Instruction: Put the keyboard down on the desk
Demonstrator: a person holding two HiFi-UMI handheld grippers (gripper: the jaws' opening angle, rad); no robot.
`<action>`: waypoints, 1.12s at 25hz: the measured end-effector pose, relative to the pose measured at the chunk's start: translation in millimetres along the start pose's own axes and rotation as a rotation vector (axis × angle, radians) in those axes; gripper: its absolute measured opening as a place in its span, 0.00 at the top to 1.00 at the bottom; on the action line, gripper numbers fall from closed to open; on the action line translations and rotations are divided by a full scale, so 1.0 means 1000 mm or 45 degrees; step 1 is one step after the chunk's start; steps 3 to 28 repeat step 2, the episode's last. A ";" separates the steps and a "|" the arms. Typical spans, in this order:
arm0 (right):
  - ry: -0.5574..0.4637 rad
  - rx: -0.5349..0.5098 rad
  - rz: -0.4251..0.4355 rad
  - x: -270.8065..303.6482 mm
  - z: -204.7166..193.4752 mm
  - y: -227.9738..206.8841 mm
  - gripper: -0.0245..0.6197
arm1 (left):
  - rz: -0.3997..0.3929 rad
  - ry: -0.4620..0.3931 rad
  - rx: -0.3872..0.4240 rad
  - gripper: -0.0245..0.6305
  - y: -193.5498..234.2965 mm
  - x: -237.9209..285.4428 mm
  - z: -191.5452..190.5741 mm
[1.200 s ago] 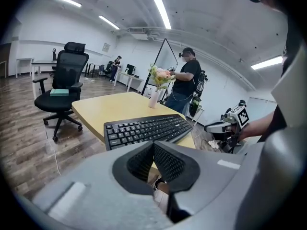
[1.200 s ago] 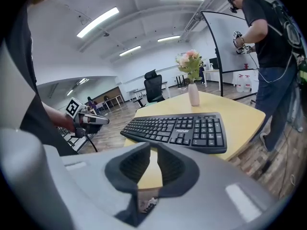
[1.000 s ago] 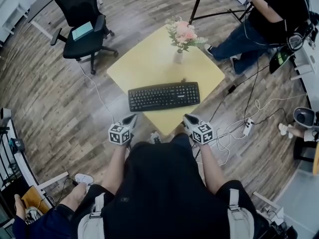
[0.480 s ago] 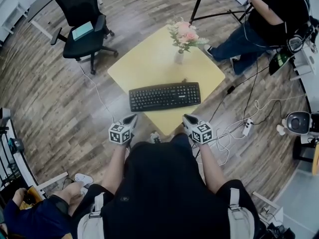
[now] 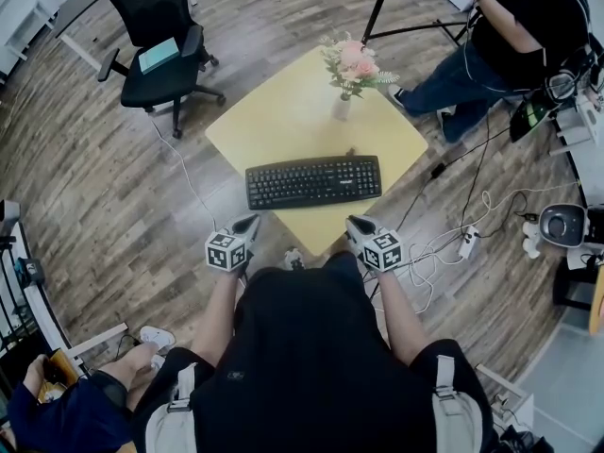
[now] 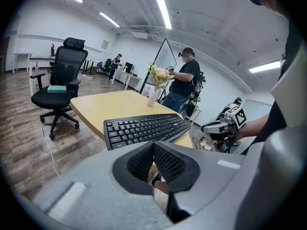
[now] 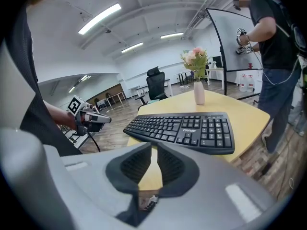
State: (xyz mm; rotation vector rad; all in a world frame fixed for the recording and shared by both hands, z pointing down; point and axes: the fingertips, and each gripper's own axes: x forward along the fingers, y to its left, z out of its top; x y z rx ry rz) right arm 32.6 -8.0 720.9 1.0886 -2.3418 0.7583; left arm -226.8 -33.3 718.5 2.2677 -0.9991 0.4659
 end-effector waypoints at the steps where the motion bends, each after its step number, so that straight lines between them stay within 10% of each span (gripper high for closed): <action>1: 0.001 0.000 0.000 0.001 -0.001 -0.001 0.91 | 0.001 0.001 -0.002 0.95 0.001 0.000 -0.001; 28: 0.003 0.000 0.000 0.001 -0.001 -0.001 0.91 | 0.003 0.003 -0.004 0.95 0.001 0.000 -0.002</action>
